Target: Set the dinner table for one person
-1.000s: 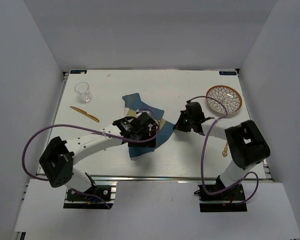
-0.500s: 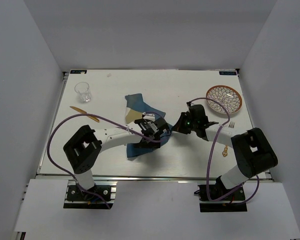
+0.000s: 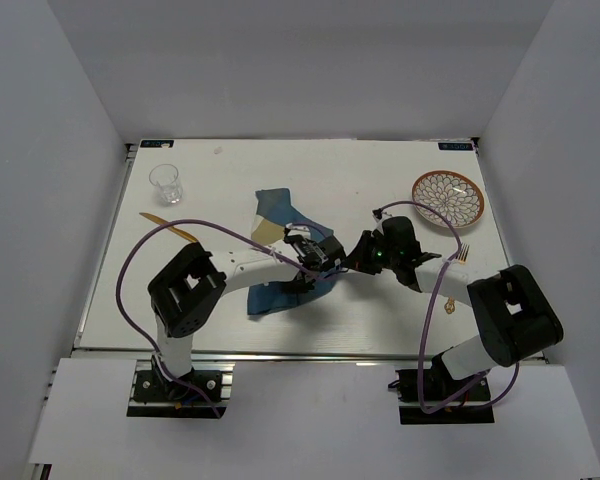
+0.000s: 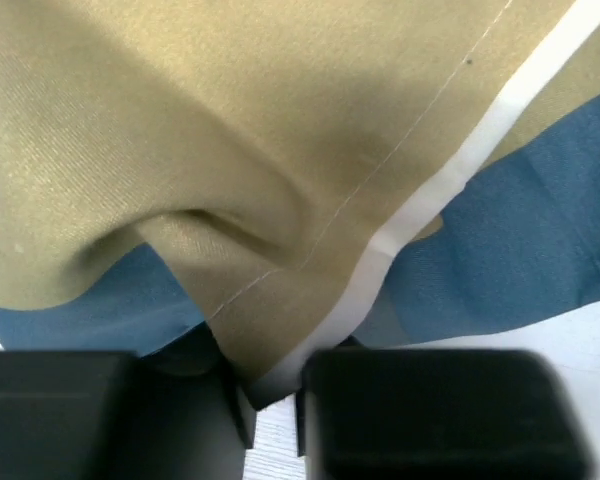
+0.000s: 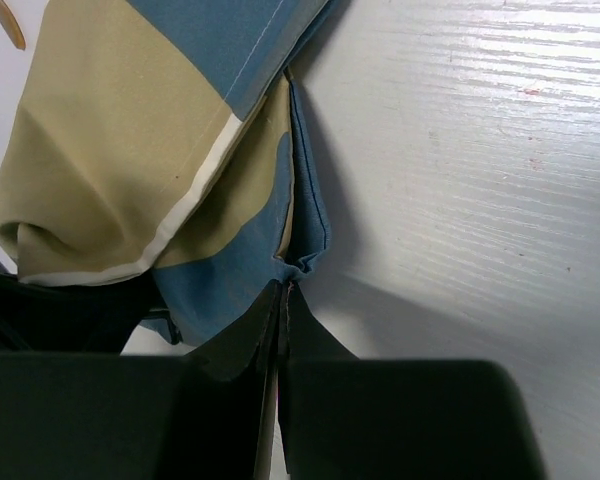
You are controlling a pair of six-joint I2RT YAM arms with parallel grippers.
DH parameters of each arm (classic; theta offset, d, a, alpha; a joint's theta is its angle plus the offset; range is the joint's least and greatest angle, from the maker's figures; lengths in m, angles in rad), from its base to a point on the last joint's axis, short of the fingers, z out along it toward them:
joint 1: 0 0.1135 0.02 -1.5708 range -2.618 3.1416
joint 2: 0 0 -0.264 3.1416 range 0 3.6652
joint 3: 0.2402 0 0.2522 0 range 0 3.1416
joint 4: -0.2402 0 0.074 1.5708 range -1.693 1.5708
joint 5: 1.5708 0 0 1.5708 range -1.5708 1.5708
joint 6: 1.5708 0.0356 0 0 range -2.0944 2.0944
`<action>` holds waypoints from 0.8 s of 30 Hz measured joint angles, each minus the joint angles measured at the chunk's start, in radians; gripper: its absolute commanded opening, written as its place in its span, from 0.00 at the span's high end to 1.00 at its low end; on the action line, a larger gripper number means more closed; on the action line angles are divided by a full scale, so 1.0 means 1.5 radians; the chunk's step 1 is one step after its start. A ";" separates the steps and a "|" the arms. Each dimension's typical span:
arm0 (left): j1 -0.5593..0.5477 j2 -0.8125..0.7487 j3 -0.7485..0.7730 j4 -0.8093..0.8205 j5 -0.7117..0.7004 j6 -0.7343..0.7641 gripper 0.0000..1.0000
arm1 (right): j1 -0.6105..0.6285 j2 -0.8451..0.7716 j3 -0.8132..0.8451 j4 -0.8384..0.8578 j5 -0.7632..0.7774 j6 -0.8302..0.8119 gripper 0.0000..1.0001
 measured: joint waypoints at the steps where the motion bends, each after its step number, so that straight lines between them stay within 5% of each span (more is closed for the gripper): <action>1: 0.000 0.001 0.001 -0.003 -0.001 -0.002 0.85 | 0.000 0.000 0.000 0.000 0.000 -0.001 1.00; 5: 0.000 0.001 0.005 -0.012 -0.003 -0.004 1.00 | 0.000 0.000 0.000 0.000 -0.001 -0.003 1.00; 11: 0.000 -0.019 0.070 -0.039 -0.029 0.004 1.00 | -0.001 -0.024 0.000 -0.014 0.008 -0.004 1.00; 19: 0.009 -0.157 0.306 -0.085 -0.163 0.016 1.00 | -0.006 -0.319 0.127 -0.198 0.114 -0.033 1.00; 24: 0.009 -0.402 0.252 -0.034 -0.197 0.030 1.00 | -0.006 -0.489 0.301 -0.310 0.190 -0.053 1.00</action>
